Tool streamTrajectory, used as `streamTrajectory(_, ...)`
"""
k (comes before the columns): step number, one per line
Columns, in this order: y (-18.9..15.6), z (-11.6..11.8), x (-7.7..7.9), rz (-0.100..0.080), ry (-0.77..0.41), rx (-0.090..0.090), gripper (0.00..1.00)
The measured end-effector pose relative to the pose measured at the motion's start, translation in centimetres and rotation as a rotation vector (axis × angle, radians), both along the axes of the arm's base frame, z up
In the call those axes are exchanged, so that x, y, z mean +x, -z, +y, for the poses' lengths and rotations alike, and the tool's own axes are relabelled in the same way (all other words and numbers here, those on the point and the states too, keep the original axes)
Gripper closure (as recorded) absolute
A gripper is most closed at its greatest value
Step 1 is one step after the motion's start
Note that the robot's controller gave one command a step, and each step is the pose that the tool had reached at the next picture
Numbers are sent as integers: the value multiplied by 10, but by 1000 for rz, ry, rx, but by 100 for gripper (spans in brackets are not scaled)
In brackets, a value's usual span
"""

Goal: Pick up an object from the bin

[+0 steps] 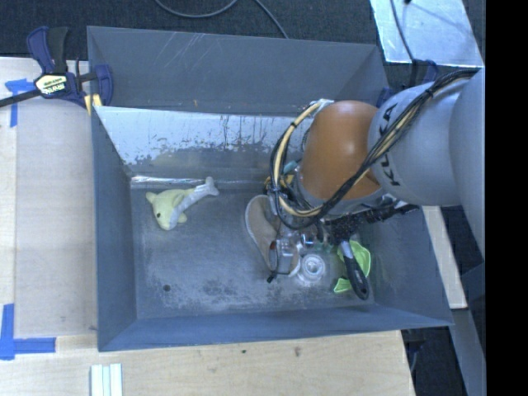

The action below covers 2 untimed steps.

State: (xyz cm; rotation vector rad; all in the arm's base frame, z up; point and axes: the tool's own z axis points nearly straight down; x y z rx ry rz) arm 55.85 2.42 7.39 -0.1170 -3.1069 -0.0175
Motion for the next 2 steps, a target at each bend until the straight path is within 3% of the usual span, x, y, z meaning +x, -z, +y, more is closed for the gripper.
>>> streamTrajectory(1,-6,0,35,-1,-68,-1,0)
streamTrajectory(2,-11,-7,49,24,-72,9,0)
